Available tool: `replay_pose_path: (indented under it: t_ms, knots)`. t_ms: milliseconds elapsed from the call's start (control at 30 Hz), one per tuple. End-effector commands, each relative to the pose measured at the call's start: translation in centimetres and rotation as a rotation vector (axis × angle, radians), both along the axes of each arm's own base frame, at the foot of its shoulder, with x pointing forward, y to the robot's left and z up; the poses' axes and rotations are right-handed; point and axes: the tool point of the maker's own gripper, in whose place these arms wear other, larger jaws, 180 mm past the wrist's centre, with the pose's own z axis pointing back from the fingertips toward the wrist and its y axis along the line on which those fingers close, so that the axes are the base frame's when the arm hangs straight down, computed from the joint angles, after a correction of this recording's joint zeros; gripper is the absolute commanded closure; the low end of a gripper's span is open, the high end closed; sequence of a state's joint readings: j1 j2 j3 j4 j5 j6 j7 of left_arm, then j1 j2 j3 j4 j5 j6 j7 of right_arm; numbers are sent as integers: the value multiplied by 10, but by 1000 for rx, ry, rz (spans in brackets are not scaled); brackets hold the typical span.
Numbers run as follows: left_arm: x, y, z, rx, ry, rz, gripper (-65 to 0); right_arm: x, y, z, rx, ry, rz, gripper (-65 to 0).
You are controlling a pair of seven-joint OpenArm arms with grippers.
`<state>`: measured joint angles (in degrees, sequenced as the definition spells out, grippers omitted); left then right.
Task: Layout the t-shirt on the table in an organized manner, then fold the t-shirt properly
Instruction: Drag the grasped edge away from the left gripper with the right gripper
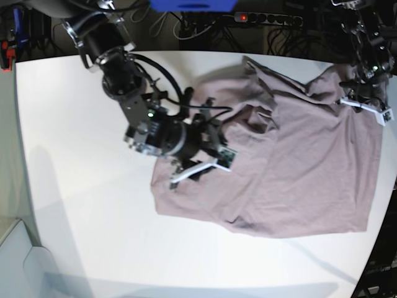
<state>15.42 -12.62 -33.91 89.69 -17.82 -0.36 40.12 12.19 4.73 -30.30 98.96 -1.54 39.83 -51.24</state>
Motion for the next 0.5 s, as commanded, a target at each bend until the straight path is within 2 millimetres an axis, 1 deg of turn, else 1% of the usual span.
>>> replay_pose_path:
  t_ms: [0, 100, 133, 200, 267, 333, 467]
  knots:
    - [9, 7, 14, 33, -45, -3, -105, 9, -8, 7, 9, -24, -13, -313]
    - [10, 7, 15, 33, -47, -3, -105, 18, -48, -11, -64, 1, -76, -313]
    - [11, 7, 15, 33, -48, -3, -105, 19, -59, -19, -85, 17, -91, -313]
    - [11, 7, 15, 33, -48, -3, -105, 19, -73, -32, -111, 49, -111, -313]
    - [11, 7, 15, 33, -48, -3, -105, 21, -77, -39, -93, 65, -126, -313]
    - [9, 7, 14, 33, -45, -3, -105, 19, -79, -48, -70, 89, -137, -314]
    - [9, 7, 14, 33, -44, -3, -105, 16, -78, -64, -40, 131, -142, -314]
